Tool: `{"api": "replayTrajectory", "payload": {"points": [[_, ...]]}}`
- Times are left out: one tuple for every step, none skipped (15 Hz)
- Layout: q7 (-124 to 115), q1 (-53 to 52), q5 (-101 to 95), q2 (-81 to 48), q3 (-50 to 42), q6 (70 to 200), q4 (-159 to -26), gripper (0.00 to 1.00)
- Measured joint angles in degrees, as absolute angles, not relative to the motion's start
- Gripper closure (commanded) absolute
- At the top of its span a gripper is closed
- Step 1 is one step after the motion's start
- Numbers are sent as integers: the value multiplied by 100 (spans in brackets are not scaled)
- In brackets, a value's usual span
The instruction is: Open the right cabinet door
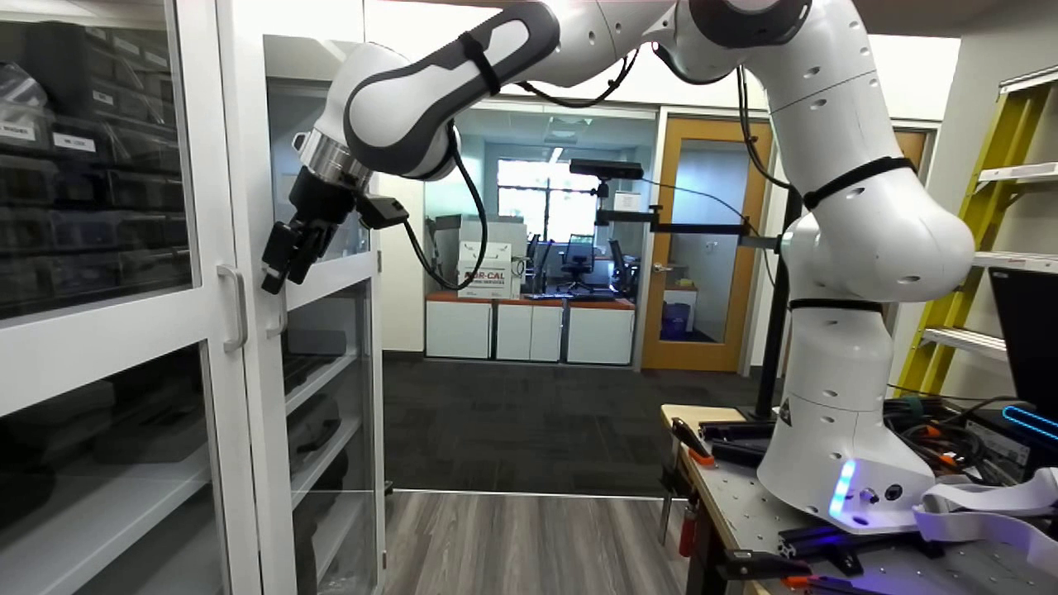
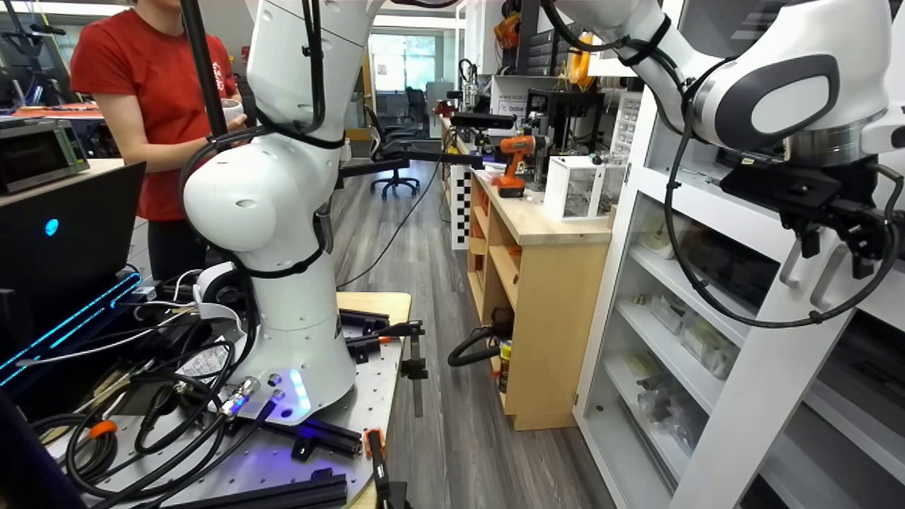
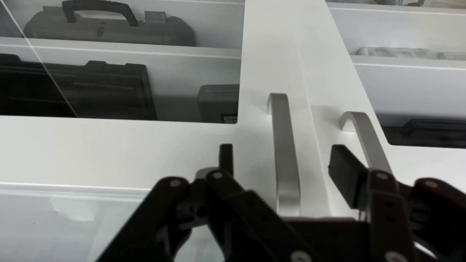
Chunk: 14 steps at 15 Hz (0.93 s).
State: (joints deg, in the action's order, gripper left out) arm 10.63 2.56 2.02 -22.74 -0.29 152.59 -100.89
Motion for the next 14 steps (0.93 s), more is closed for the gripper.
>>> {"api": "replayTrajectory", "payload": {"points": [[1063,256,202,-2298,-25,15259,-10059,67],[1063,256,202,-2311,-24,15259,-10041,73],[1063,256,203,-2312,-23,15259,-10033,80],[1063,259,204,-2312,-20,15259,-10023,86],[1063,264,205,-2312,-16,15259,-10016,92],[1063,273,205,-2312,-8,15260,-10011,96],[1069,286,206,-2312,2,15260,-10007,98],[1088,303,227,-2312,33,15260,-10006,96],[1091,326,289,-2313,55,15260,-10006,95],[1101,355,331,-2313,84,15260,-10006,95],[1122,389,357,-2313,116,15260,-10007,95],[1149,404,377,-2313,130,15260,-10008,95],[1176,412,384,-2313,138,15259,-10008,95],[1205,424,389,-2313,150,15259,-10008,95]]}}
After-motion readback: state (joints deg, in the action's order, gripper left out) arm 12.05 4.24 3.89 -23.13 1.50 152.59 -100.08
